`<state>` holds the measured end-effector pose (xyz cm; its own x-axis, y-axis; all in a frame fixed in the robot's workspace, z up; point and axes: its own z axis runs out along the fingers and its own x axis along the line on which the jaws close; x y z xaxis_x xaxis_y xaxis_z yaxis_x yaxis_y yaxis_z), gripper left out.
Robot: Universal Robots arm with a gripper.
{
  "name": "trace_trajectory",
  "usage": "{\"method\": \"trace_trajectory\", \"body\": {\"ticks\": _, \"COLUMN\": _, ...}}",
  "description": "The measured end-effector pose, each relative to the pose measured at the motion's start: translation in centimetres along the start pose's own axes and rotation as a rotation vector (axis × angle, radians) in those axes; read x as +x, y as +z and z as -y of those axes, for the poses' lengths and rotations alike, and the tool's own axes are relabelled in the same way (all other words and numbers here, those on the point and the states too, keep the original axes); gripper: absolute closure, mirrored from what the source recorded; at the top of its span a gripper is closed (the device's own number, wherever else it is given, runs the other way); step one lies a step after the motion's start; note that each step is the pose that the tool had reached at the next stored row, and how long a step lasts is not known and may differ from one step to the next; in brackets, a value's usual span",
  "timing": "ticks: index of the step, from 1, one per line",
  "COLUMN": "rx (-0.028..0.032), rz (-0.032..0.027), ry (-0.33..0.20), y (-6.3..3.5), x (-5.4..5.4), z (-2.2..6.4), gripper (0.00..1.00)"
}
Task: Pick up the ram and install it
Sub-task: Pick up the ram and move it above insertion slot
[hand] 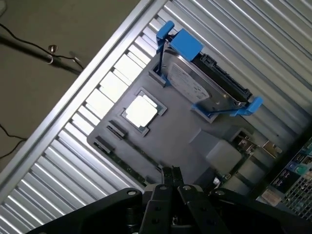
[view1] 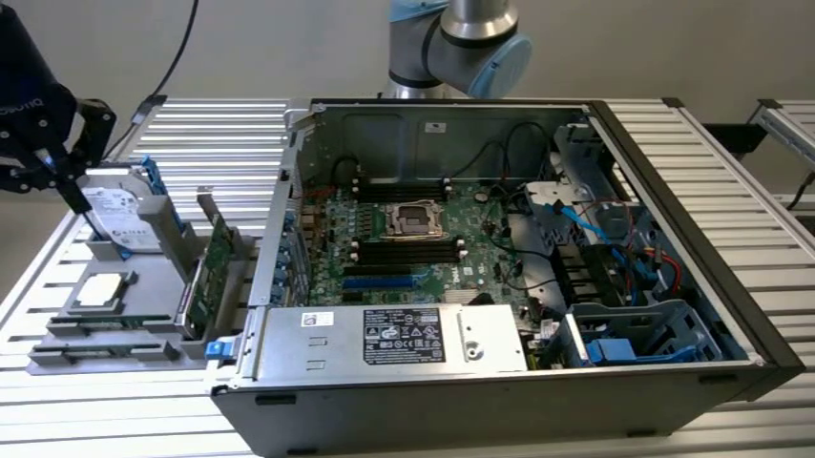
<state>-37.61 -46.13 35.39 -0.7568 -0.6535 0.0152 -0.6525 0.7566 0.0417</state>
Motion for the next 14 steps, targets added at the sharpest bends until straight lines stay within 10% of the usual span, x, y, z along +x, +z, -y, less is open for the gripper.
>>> {"method": "trace_trajectory", "body": {"ticks": 14, "rx": 0.0039, "rz": -0.0106, "ry": -0.254, "y": 0.00, "x": 0.00, "z": 0.00, "gripper": 0.89}}
